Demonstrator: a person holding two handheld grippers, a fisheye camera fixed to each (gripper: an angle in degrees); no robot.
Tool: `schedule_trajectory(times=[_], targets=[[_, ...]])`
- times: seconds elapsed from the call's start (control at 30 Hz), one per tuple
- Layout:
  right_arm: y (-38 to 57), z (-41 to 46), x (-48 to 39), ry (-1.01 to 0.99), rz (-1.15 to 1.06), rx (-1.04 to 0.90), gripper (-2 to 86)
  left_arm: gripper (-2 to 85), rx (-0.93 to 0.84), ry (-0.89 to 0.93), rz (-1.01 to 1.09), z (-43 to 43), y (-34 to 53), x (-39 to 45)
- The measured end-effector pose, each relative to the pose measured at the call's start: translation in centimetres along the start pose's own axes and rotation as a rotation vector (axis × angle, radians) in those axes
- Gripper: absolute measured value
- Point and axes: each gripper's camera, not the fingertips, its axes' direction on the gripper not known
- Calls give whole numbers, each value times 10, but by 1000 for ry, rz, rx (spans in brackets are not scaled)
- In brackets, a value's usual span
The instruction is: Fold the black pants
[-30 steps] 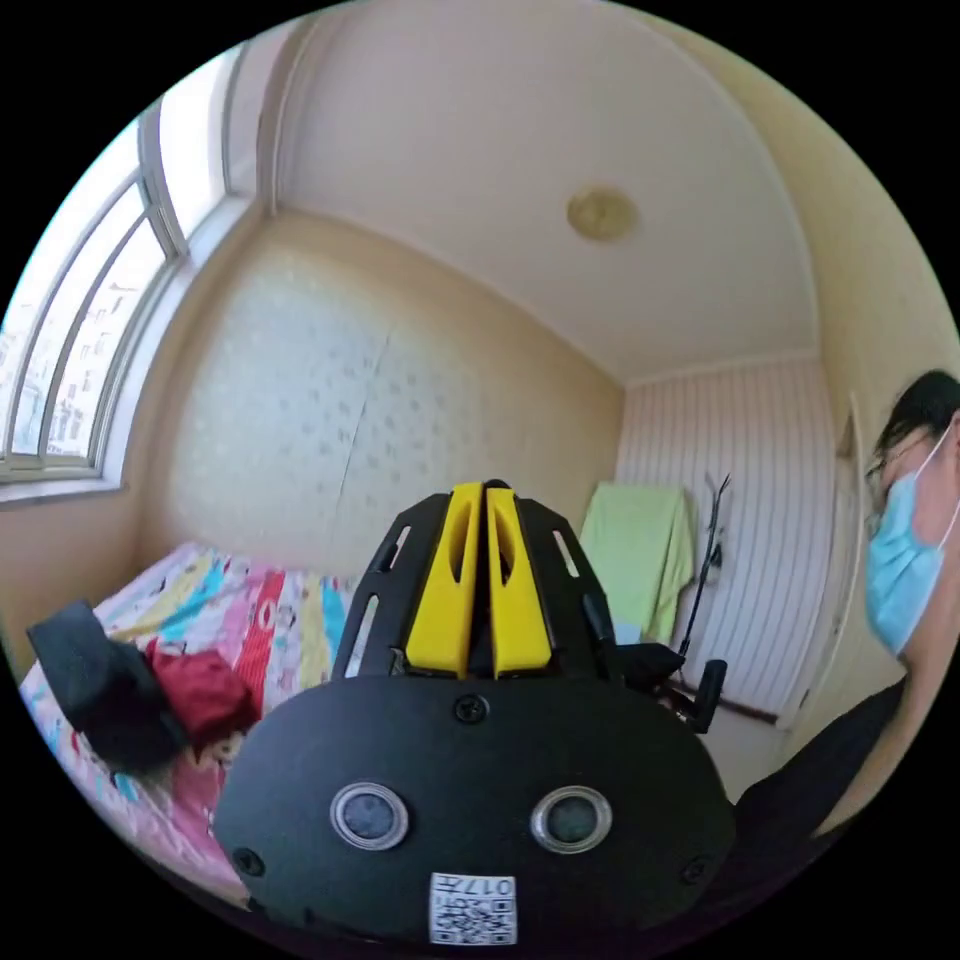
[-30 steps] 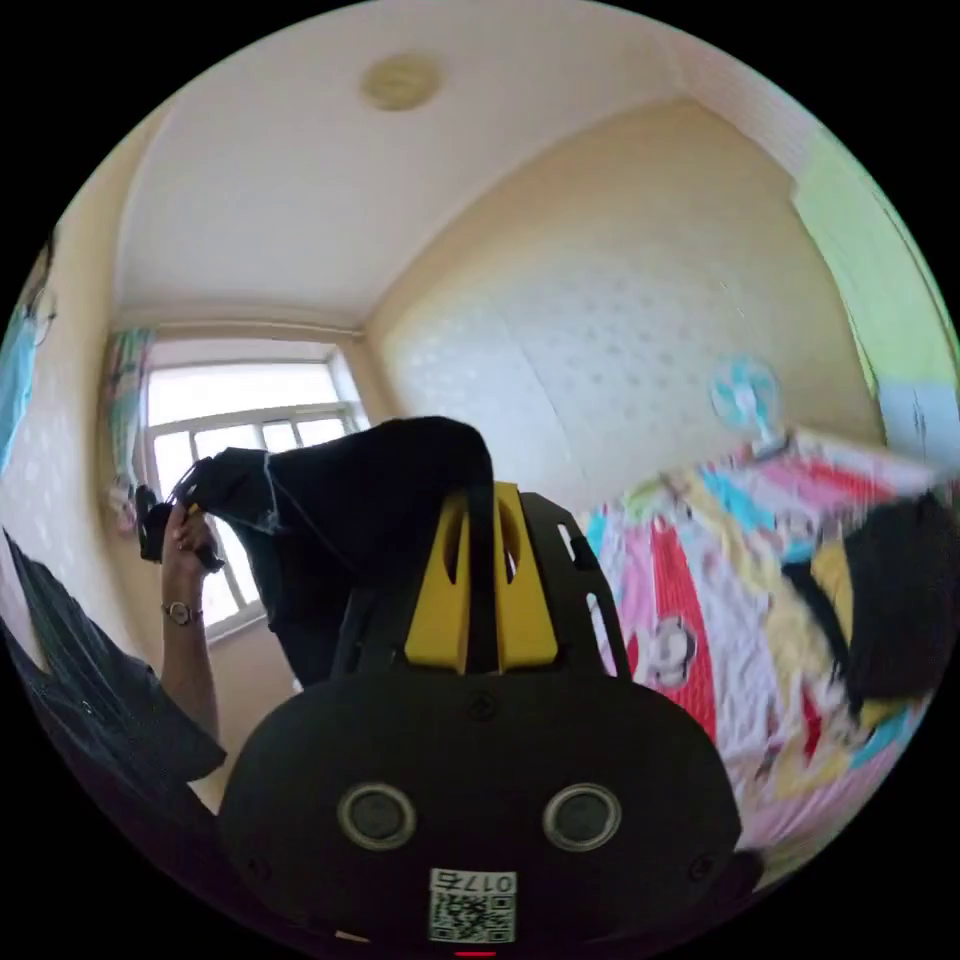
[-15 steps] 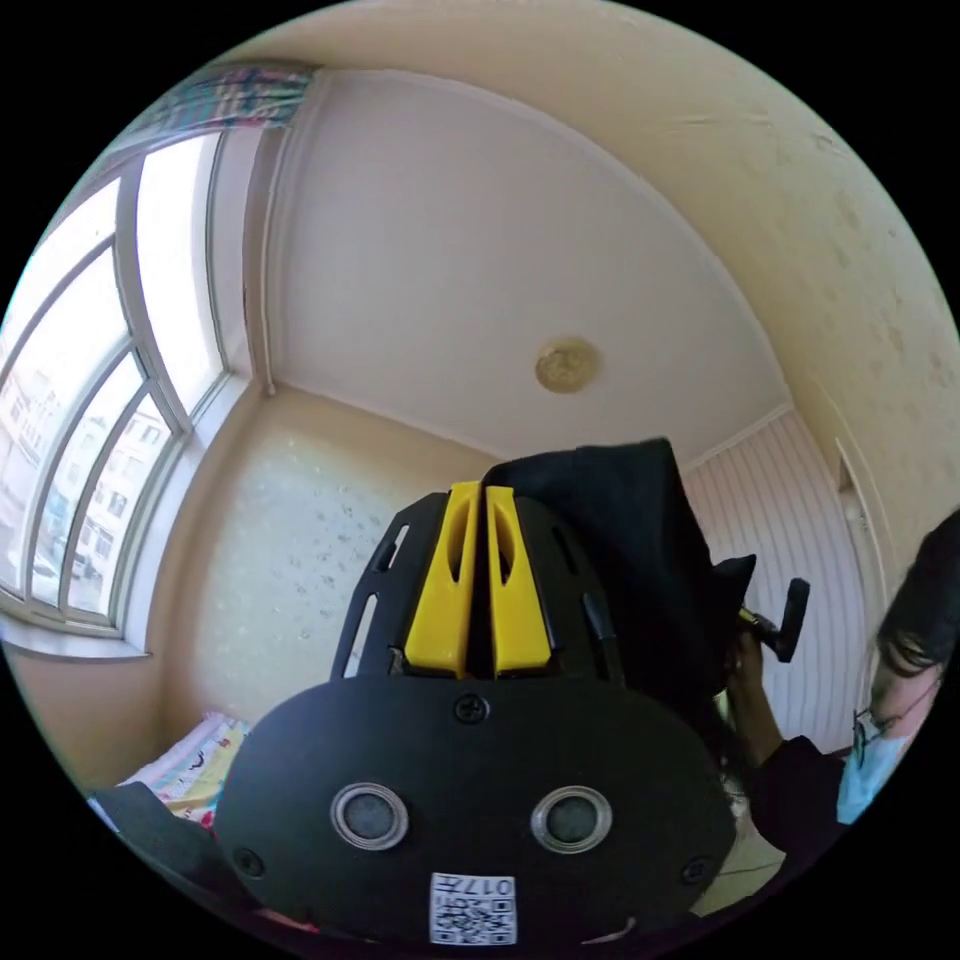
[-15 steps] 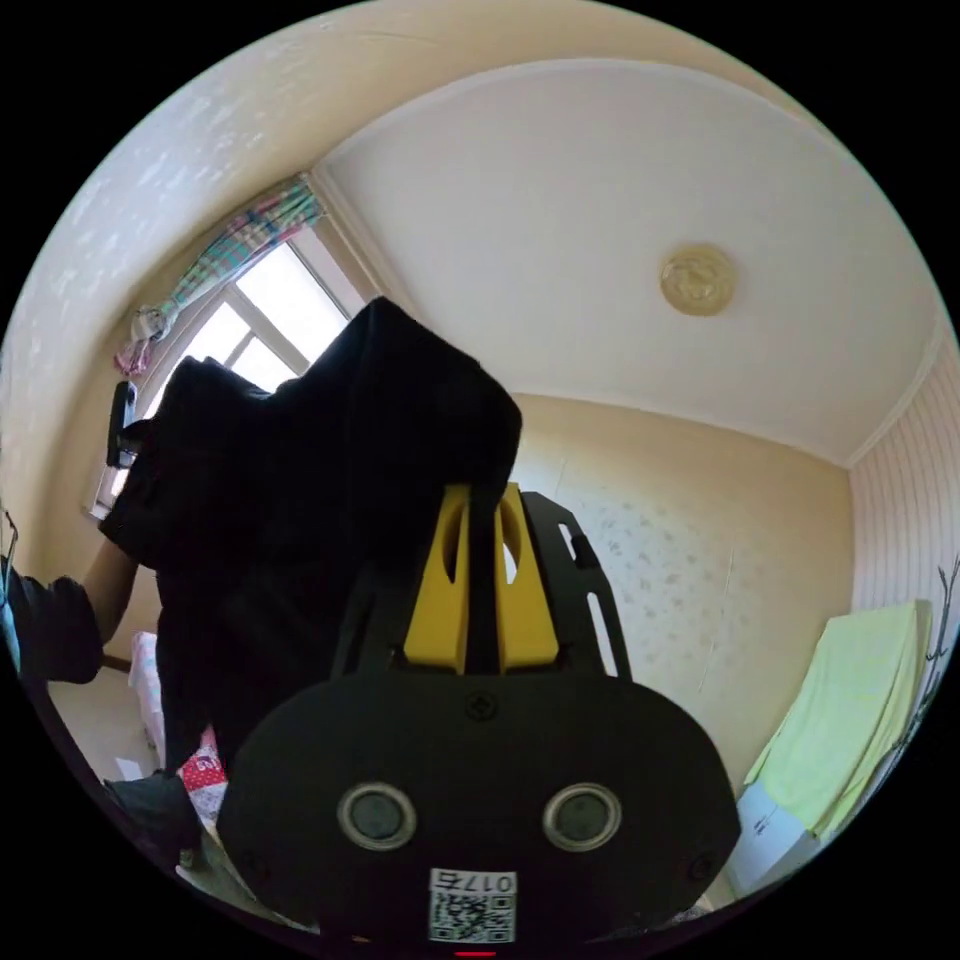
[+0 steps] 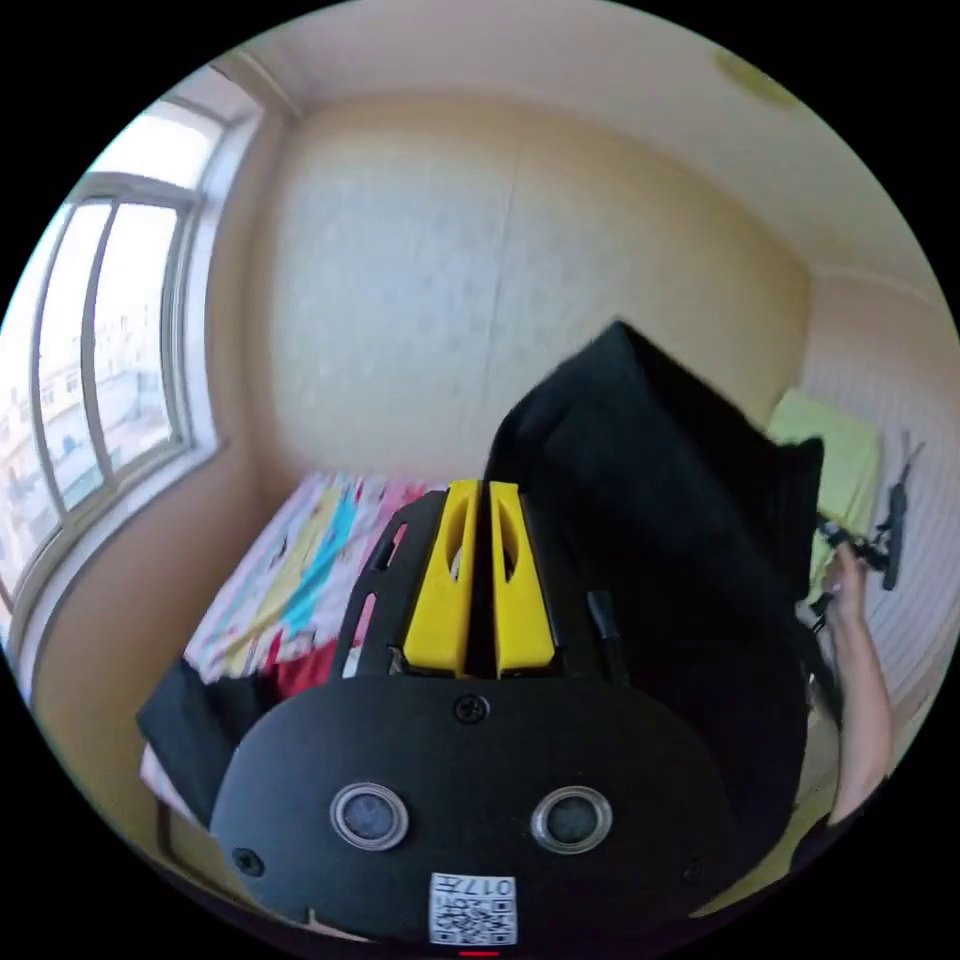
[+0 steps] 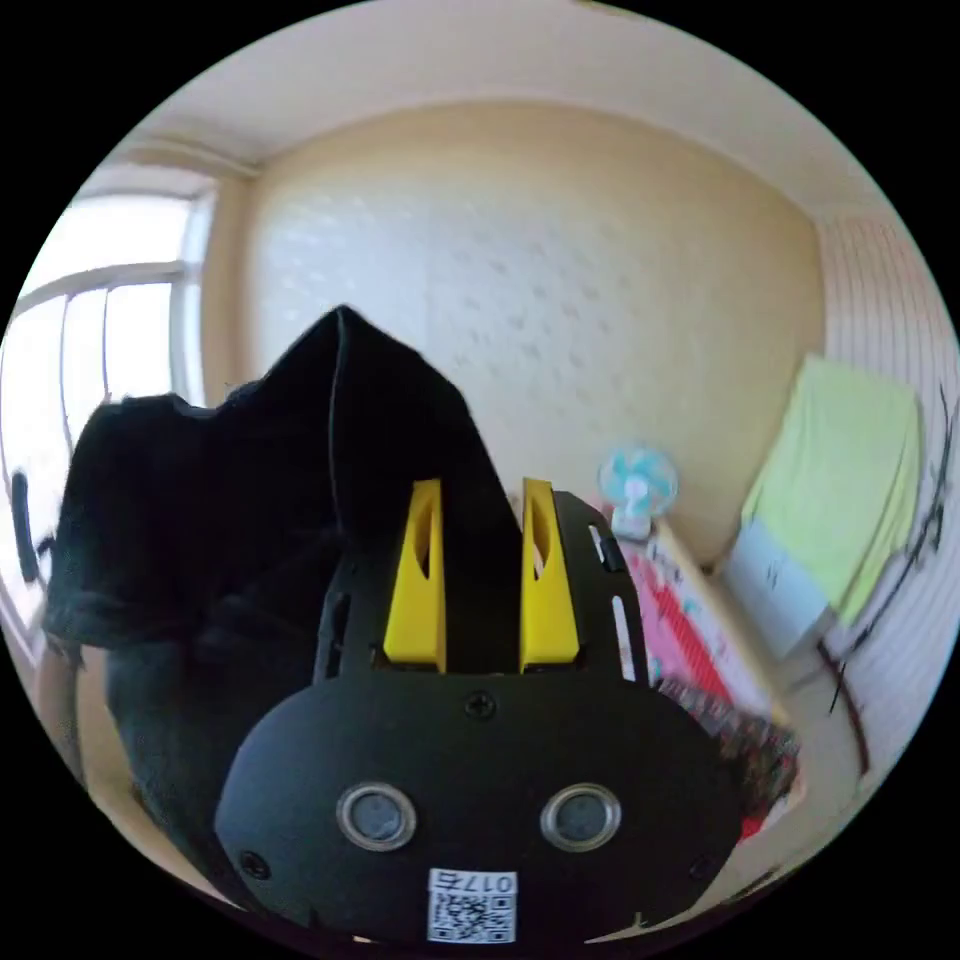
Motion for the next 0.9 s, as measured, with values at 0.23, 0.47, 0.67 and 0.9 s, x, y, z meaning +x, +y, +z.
schedule_trajectory(times=[0.23,0.47,0.67,0.9], targets=[[235,160,53,-185,-193,-345,105,96,-549,90,87,194,239,-62],[467,89,175,-138,171,-543,123,161,-815,135,-30,122,456,-78],[515,3,206,-32,205,-579,149,151,-885,-44,-106,64,470,-75],[535,11,261,-159,399,-704,145,11,-987,190,-274,66,430,-119]])
